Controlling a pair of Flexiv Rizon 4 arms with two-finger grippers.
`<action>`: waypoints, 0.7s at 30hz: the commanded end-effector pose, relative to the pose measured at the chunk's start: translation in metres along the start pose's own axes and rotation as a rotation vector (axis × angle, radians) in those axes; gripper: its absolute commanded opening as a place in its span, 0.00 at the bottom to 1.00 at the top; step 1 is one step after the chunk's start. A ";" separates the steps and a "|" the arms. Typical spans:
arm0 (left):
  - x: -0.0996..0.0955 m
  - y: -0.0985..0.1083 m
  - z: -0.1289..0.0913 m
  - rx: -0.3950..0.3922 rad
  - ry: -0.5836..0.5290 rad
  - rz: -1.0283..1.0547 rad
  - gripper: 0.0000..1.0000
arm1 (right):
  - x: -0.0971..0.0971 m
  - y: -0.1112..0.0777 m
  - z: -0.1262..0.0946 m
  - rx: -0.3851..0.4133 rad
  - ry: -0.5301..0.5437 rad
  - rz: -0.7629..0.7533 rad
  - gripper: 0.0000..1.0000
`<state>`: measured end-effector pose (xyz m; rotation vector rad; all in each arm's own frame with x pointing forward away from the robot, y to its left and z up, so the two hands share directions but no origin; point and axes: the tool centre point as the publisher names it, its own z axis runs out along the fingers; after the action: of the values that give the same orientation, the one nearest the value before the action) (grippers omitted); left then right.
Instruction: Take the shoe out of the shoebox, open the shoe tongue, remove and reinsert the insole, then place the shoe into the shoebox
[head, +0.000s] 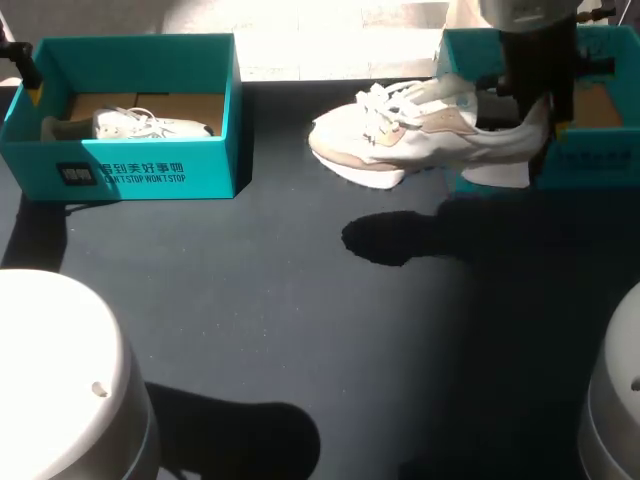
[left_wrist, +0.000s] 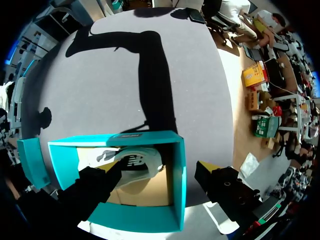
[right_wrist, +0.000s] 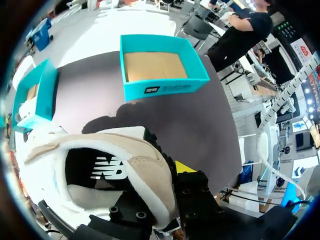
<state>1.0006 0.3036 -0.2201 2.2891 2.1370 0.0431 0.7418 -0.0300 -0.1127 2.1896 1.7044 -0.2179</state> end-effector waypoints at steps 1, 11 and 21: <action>0.000 -0.001 0.000 -0.003 0.002 0.001 1.00 | 0.038 -0.049 -0.023 -0.011 -0.062 -0.009 0.00; 0.000 -0.001 0.000 -0.003 0.002 0.001 1.00 | 0.053 -0.067 -0.035 0.001 -0.067 -0.025 0.00; 0.000 -0.001 0.000 -0.003 0.002 0.001 1.00 | 0.068 -0.077 -0.020 0.015 -0.063 -0.021 0.00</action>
<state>1.0007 0.3036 -0.2202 2.2891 2.1370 0.0431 0.6854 0.0471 -0.1120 2.1390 1.7052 -0.2954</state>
